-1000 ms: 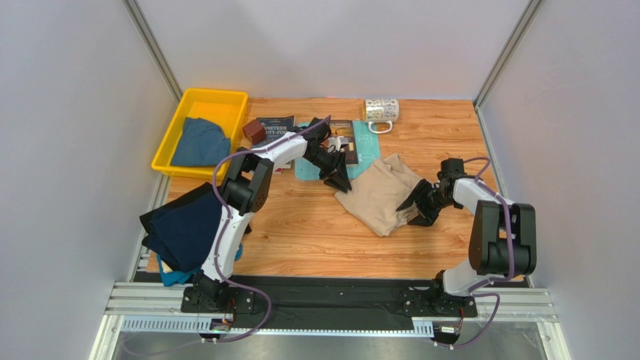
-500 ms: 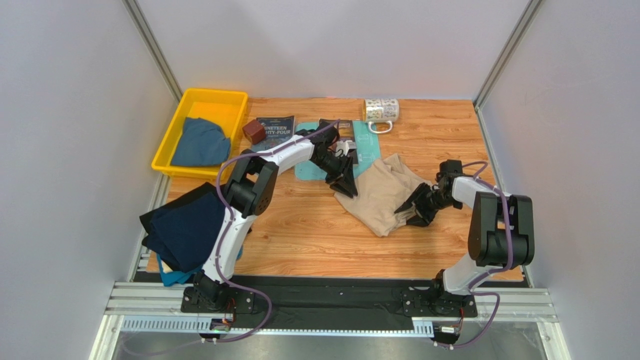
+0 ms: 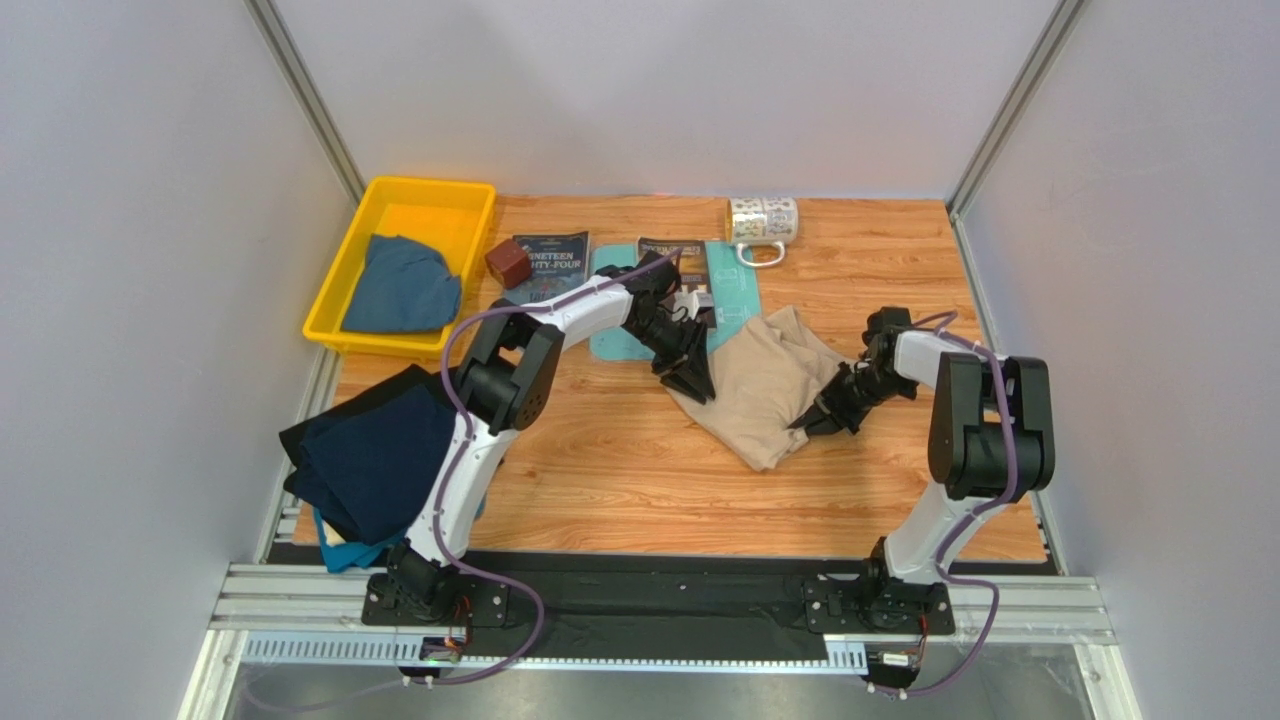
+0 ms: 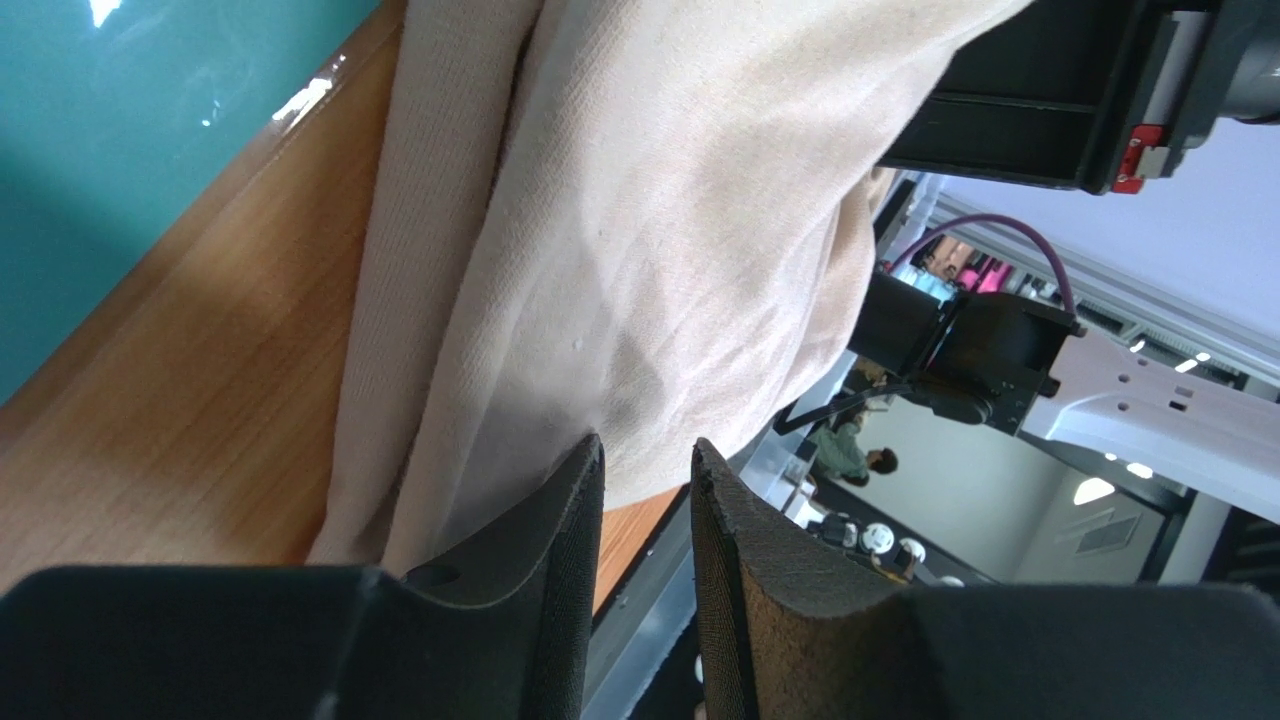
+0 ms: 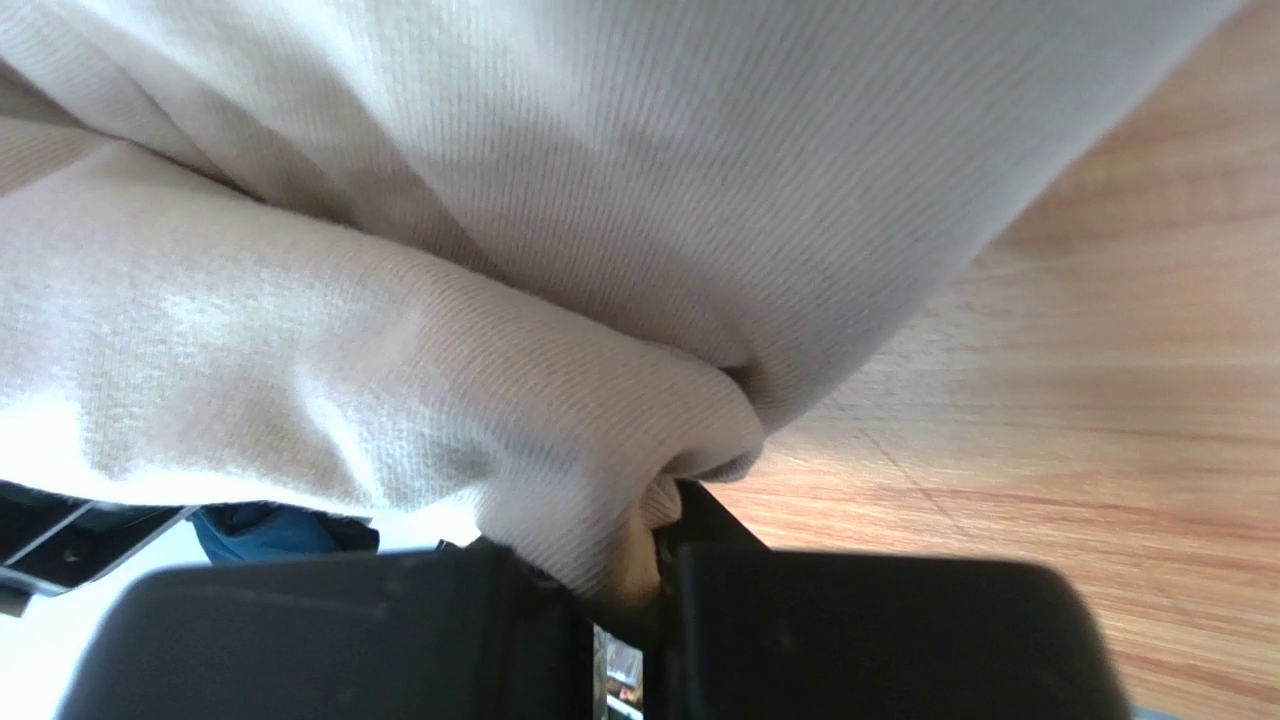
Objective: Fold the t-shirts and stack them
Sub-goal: Neatly place the folded tshirt to the corner
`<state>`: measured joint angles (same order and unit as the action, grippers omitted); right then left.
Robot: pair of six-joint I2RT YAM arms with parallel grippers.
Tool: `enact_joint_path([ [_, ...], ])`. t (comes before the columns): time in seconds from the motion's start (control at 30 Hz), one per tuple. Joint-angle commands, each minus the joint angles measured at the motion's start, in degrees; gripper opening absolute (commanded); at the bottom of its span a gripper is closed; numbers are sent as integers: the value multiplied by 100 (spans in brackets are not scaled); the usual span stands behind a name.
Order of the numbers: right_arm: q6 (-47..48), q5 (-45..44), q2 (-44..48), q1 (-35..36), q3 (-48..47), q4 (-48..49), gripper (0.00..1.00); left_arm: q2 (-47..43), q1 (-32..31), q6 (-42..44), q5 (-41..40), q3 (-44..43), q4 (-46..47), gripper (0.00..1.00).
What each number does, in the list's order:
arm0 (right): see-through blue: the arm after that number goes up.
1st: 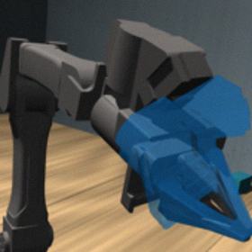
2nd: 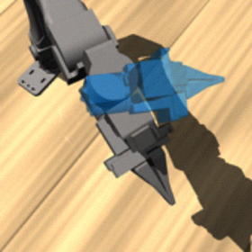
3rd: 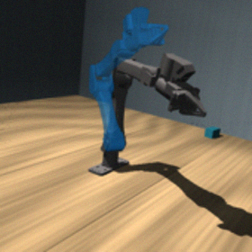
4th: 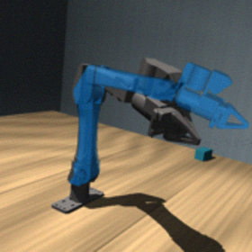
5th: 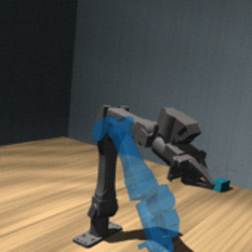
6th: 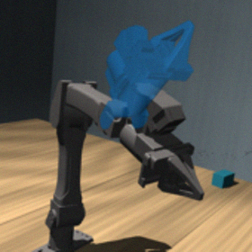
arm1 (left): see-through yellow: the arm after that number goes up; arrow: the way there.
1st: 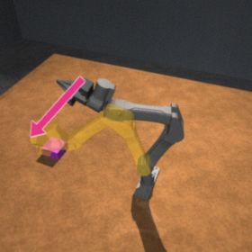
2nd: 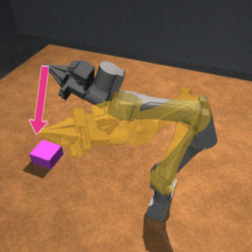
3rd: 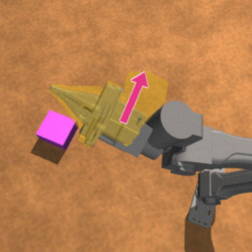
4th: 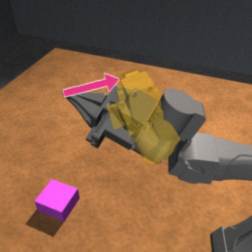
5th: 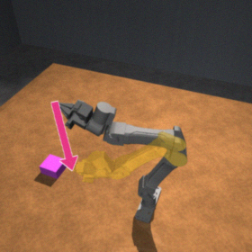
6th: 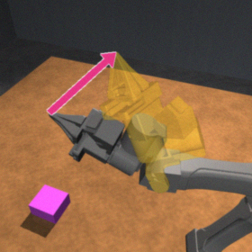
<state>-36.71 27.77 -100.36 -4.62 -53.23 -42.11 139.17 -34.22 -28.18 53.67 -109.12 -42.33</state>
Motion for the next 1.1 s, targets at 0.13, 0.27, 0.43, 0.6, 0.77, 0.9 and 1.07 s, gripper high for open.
enact_joint_path([
  [0.13,549,-808,-222,84,-354,54,0,-92,3,50,144,-285,5,33],
  [0.27,1067,-826,121,84,-661,-542,0,-250,240,-64,56,-285,14,33],
  [0.43,1342,-730,647,93,-671,-940,0,-523,617,-91,-383,-329,-48,36],
  [0.6,1456,-773,746,93,-601,-1238,0,-313,741,-56,-340,-496,-171,48],
  [0.77,1491,-668,649,137,-469,-1510,0,-75,653,-29,-190,-707,-127,49],
  [0.9,1526,-615,631,277,-372,-1660,0,154,557,67,46,-839,-109,49],
  [1.07,1509,-624,631,436,-319,-1722,0,180,398,322,38,-506,-144,49],
])
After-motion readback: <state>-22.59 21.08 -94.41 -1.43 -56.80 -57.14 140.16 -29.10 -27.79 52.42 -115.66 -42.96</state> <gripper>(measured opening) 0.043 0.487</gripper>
